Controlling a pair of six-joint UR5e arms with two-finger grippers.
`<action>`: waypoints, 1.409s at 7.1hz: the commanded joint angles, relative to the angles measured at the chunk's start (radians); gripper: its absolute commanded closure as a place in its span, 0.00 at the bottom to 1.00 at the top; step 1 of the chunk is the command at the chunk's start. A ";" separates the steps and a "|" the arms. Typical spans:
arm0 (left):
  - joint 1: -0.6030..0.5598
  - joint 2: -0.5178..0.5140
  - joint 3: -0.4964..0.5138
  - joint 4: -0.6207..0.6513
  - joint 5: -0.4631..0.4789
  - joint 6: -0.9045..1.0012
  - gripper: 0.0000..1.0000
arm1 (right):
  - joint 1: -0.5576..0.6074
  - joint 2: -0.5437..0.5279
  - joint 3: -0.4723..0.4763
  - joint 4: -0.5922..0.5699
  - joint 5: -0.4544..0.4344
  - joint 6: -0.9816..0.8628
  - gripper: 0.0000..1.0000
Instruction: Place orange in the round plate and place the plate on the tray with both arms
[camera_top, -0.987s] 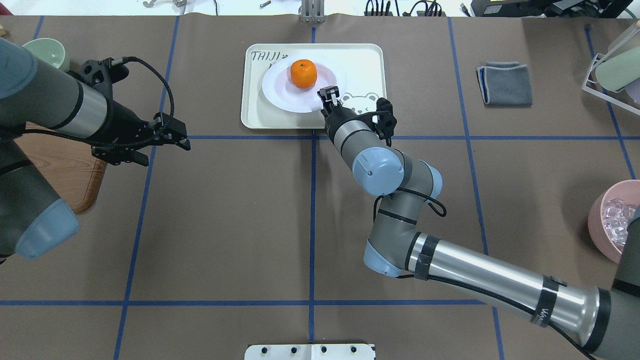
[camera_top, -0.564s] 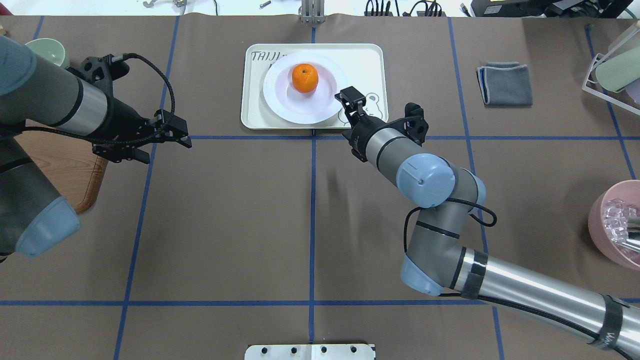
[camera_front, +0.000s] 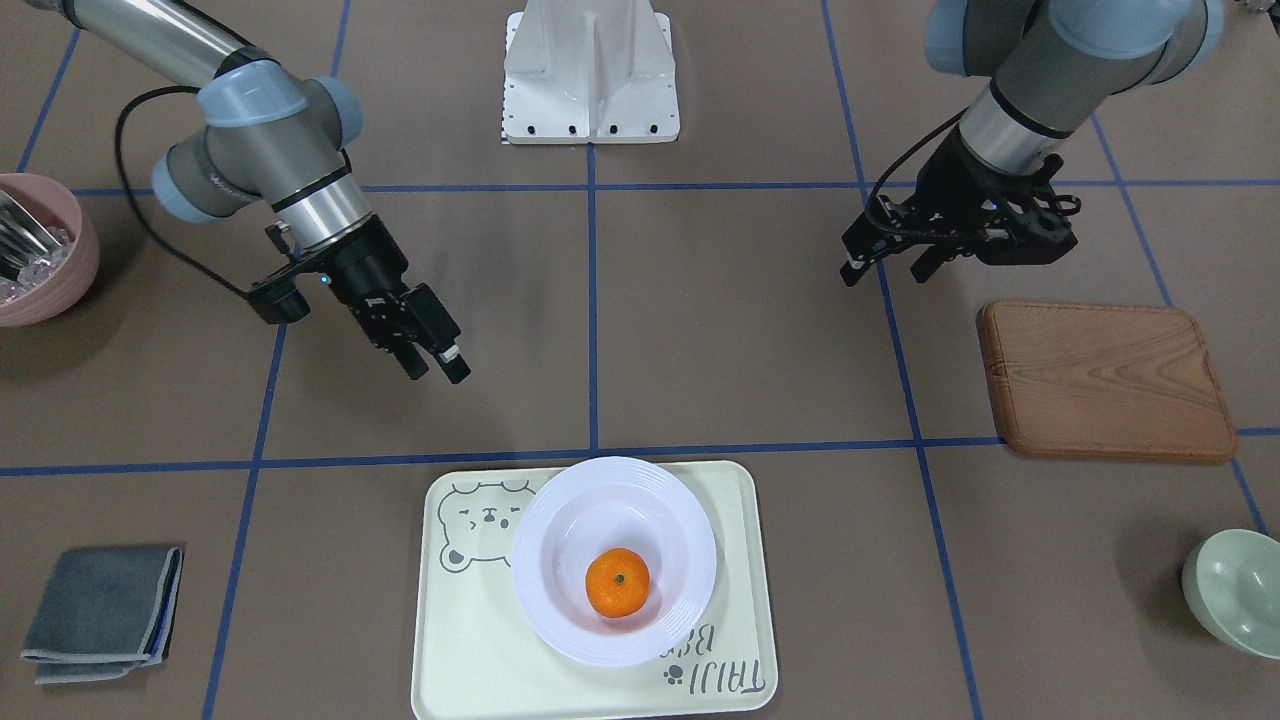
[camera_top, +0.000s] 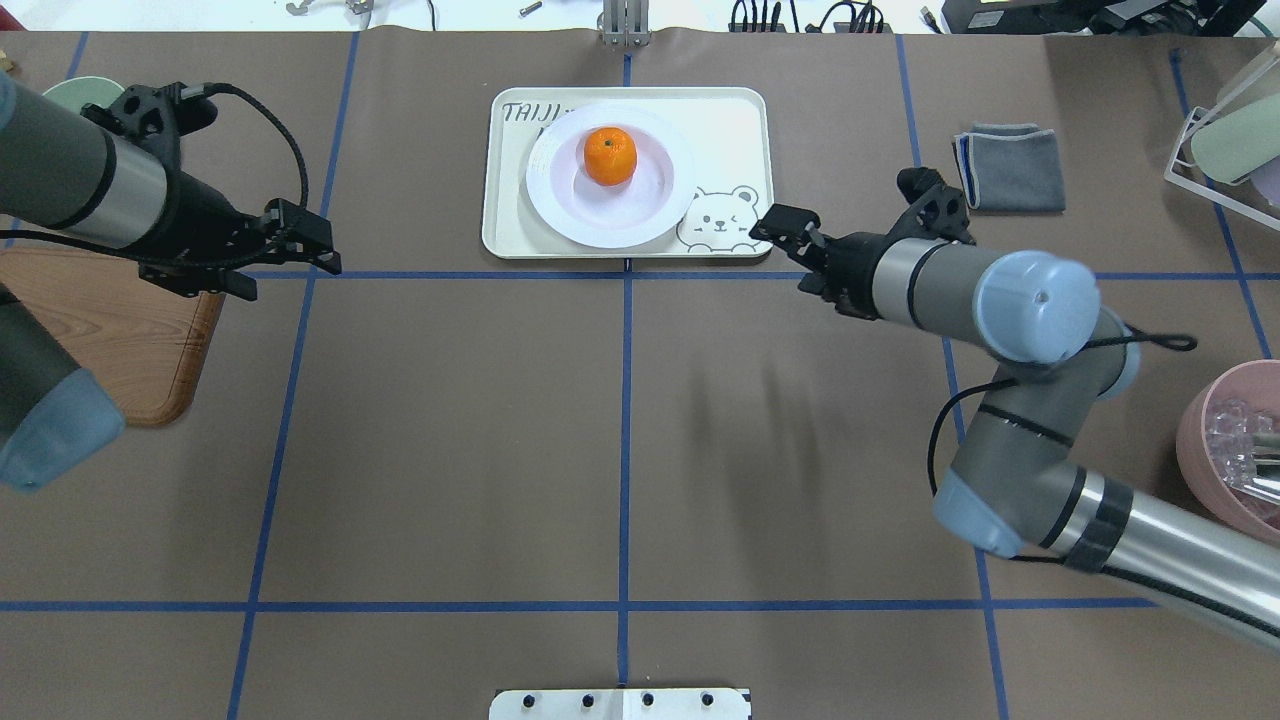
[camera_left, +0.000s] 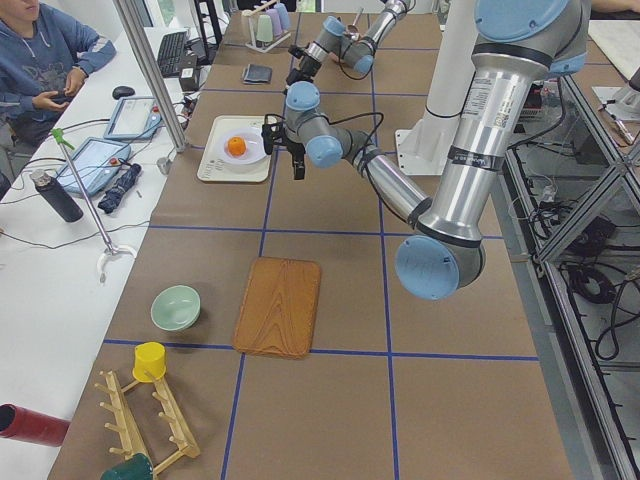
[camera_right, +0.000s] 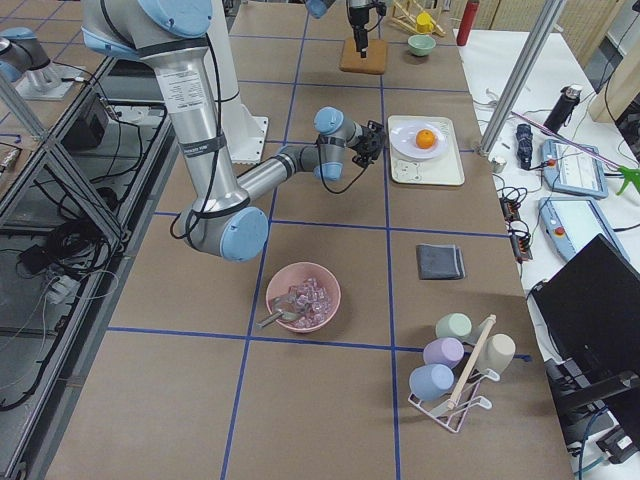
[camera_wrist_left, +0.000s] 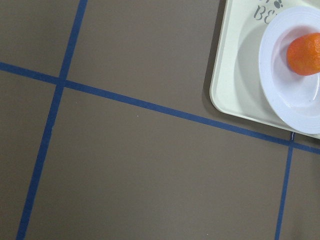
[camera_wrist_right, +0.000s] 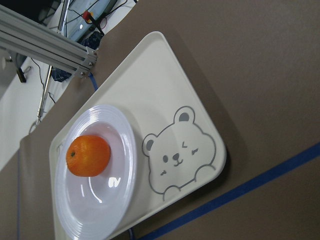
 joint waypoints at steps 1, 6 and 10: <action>-0.067 0.119 -0.001 -0.001 -0.001 0.252 0.02 | 0.228 -0.009 -0.061 -0.163 0.385 -0.506 0.00; -0.332 0.319 0.074 0.057 -0.072 0.880 0.02 | 0.592 -0.096 -0.060 -0.633 0.613 -1.395 0.00; -0.463 0.309 0.084 0.287 -0.139 1.147 0.02 | 0.748 -0.132 -0.031 -0.954 0.667 -1.701 0.00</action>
